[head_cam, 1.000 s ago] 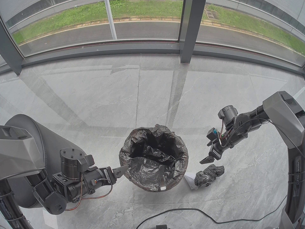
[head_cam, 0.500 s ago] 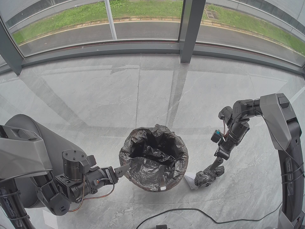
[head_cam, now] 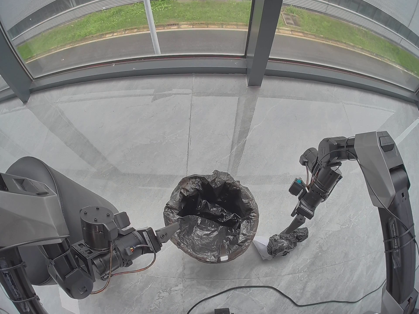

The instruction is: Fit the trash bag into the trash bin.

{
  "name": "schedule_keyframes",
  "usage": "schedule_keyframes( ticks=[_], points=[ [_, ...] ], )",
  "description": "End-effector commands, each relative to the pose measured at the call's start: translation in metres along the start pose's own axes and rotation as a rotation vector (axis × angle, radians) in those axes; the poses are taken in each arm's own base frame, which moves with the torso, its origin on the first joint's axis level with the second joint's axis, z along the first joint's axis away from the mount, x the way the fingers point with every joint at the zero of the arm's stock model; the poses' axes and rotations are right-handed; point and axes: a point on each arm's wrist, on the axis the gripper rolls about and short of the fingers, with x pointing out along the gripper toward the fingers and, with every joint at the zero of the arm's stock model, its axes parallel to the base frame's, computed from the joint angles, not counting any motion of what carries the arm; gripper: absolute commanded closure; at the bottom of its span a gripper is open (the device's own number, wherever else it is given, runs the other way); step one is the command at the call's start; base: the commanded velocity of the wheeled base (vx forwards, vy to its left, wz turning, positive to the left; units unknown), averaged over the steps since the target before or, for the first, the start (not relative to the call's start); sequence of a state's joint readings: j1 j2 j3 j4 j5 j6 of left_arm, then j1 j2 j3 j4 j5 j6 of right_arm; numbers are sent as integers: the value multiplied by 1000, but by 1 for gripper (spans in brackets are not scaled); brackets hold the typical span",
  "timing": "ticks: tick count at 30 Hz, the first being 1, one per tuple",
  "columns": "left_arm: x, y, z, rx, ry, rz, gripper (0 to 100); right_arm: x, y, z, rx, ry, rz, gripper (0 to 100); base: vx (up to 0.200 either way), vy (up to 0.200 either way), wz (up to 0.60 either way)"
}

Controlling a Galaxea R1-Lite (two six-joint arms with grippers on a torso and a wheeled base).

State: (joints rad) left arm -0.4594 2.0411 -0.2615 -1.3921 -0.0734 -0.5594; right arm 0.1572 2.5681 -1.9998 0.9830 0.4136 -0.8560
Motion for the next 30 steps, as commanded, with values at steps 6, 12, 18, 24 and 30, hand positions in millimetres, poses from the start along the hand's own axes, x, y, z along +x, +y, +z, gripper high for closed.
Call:
schedule_keyframes(
  ticks=[6, 12, 18, 24, 30],
  points=[
    [-1, -1, 0, -1, -5, -6, 0, -15, 5, 5, -22, -28, -29, 0, -67, 67, 0],
    [-1, 0, 0, 0, -3, -5, 0, -22, 8, 7, -26, -37, -39, 0, -200, 200, 0],
    [-3, -3, -1, 5, -1, -12, 0, -27, 35, 2, -23, -5, 4, 0, -133, 133, 0],
    [-3, -5, -1, 9, -1, -19, 0, -24, 53, -4, 54, -37, -13, 0, 0, 0, 0],
    [-1, -4, -1, 2, 0, -16, 0, -47, 27, 12, 437, -384, -122, 0, 0, 0, 0]
  ],
)
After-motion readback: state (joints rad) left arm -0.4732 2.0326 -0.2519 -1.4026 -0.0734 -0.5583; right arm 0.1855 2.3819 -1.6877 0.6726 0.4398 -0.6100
